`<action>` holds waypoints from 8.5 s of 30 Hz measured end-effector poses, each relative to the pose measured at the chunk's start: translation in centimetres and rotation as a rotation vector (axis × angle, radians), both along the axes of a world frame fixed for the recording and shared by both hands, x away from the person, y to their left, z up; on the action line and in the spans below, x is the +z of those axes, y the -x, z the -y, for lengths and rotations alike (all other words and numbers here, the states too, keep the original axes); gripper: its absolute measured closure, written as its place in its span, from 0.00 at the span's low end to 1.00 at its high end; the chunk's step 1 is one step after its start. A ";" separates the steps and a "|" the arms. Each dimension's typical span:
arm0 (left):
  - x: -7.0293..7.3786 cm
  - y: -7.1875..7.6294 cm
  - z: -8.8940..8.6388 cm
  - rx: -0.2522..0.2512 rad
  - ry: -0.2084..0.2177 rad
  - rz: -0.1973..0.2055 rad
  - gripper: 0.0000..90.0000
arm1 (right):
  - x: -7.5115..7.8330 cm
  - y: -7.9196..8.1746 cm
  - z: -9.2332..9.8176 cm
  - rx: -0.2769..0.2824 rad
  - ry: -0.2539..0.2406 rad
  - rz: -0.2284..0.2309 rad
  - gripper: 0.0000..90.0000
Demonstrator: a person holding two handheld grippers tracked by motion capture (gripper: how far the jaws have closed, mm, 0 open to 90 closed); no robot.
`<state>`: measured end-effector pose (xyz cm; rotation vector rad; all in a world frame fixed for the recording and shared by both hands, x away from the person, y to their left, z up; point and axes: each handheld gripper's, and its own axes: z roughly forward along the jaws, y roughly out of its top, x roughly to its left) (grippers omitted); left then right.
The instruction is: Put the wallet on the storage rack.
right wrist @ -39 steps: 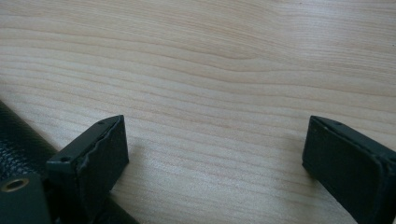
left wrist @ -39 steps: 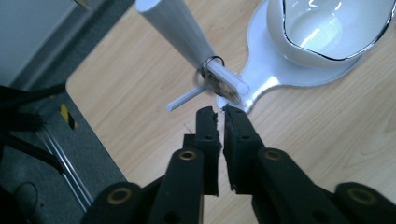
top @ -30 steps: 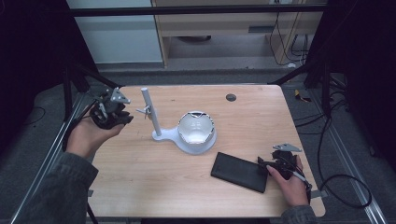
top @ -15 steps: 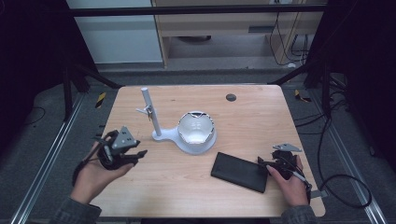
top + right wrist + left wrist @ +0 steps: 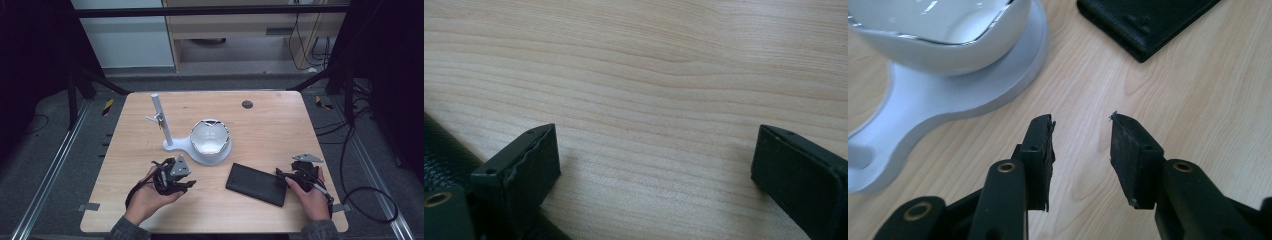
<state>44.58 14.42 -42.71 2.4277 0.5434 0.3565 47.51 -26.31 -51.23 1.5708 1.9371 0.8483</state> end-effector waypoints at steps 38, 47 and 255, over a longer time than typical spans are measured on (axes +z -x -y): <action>-4.6 -3.0 9.3 -0.149 -0.125 -0.173 1.00 | 2.0 1.1 -0.2 0.099 -0.010 0.089 0.30; -4.7 -3.0 9.2 -0.150 -0.114 -0.164 1.00 | 2.7 1.8 -1.1 0.146 -0.016 0.110 0.29; 9.4 -4.4 3.6 -0.010 0.128 -0.030 0.90 | 4.4 4.0 -5.3 0.374 0.087 0.294 0.13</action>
